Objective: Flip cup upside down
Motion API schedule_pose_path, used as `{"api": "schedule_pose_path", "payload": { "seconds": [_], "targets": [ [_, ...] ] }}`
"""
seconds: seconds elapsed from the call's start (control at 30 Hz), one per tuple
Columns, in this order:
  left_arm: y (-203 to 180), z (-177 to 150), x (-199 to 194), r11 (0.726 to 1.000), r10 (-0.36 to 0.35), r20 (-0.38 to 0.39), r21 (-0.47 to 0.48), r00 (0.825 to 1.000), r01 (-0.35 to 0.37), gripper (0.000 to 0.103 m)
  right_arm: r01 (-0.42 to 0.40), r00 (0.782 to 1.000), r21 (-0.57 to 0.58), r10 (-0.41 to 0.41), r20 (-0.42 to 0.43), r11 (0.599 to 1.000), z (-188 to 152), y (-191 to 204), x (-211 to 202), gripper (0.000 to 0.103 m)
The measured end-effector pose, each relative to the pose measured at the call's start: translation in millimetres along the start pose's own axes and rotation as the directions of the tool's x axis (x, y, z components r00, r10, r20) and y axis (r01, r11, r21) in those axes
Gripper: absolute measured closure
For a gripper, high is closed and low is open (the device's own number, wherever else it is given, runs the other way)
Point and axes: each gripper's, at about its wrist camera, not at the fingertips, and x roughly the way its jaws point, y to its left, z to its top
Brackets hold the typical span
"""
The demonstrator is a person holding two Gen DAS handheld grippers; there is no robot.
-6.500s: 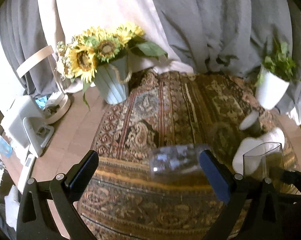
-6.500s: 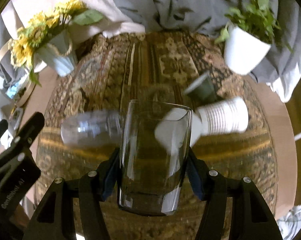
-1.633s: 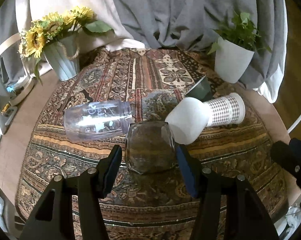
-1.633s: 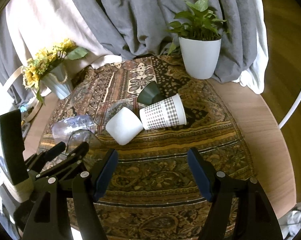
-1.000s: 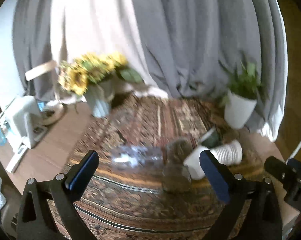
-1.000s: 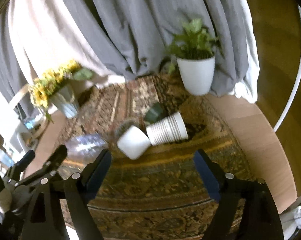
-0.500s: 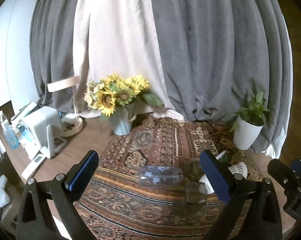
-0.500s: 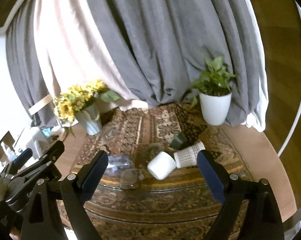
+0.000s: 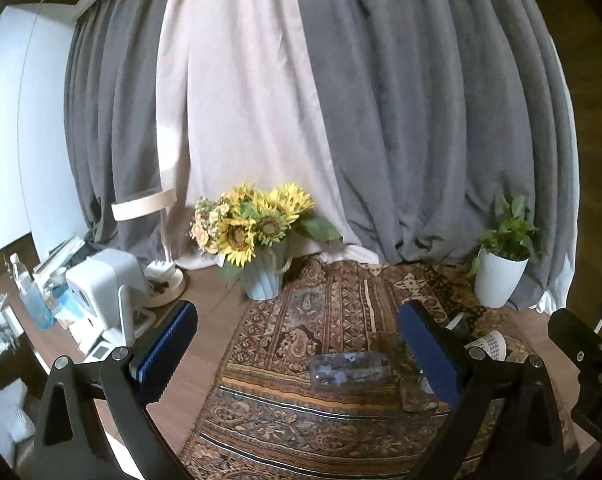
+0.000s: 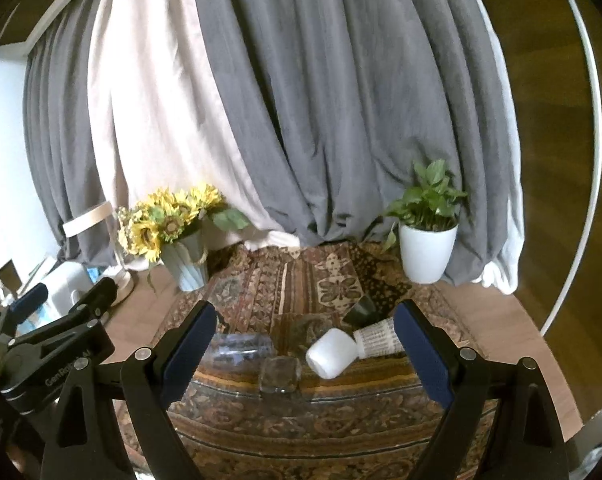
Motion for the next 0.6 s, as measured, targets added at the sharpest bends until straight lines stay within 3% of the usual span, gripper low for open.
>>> {"api": "schedule_pose_path", "payload": {
  "seconds": [0.6],
  "targets": [
    [4, 4, -17, 0.997, -0.032, 0.069, 0.070, 0.997, 0.027, 0.000, 0.069, 0.997, 0.004, -0.069, 0.043, 0.998, -7, 14, -17, 0.012]
  ]
}}
